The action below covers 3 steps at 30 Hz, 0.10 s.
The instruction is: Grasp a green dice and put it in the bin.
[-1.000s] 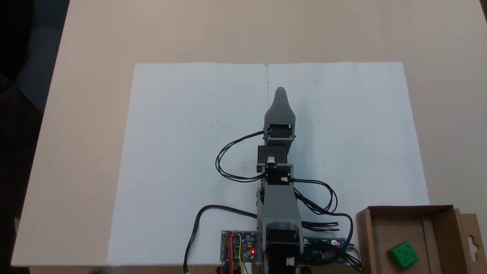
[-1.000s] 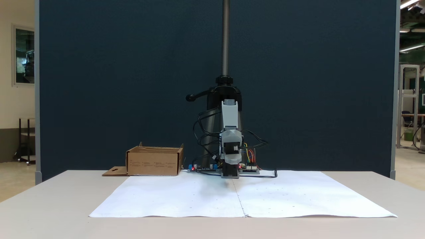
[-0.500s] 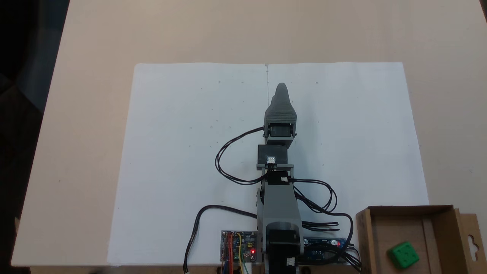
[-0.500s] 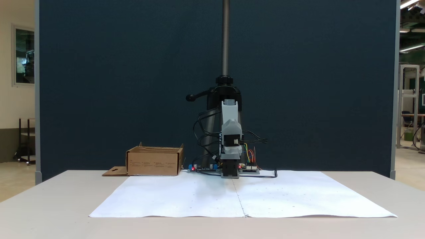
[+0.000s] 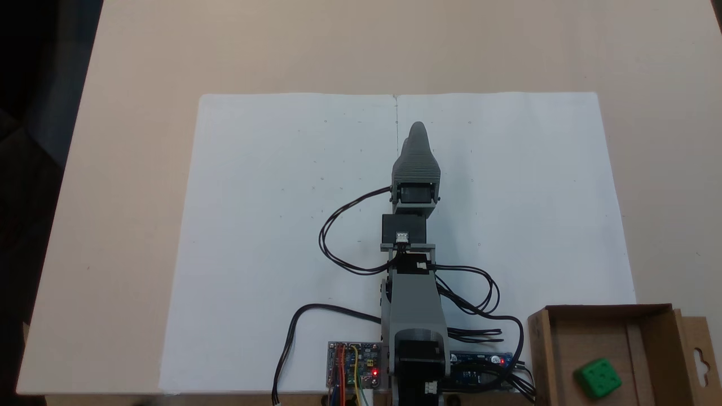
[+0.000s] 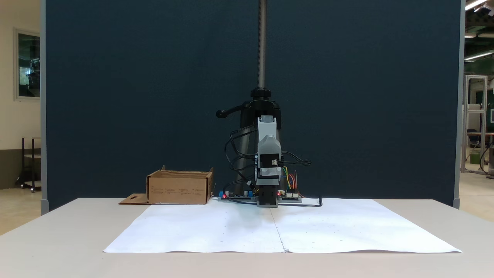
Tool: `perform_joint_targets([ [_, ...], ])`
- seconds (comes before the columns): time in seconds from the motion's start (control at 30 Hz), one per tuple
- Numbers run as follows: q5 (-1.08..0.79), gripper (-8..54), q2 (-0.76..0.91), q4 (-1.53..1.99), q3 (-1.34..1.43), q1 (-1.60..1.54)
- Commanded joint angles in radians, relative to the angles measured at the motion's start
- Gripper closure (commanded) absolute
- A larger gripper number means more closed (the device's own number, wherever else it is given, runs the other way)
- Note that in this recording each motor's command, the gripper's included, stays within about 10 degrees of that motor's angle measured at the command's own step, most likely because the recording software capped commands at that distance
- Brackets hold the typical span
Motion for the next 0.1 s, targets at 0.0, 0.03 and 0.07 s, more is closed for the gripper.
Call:
perform_joint_targets([
  [0.0,-0.075,0.6,0.103,-0.140,0.074,0.014],
  [0.03,-0.075,0.6,0.103,-0.140,0.074,0.014],
  [0.07,-0.075,0.6,0.103,-0.140,0.074,0.014],
])
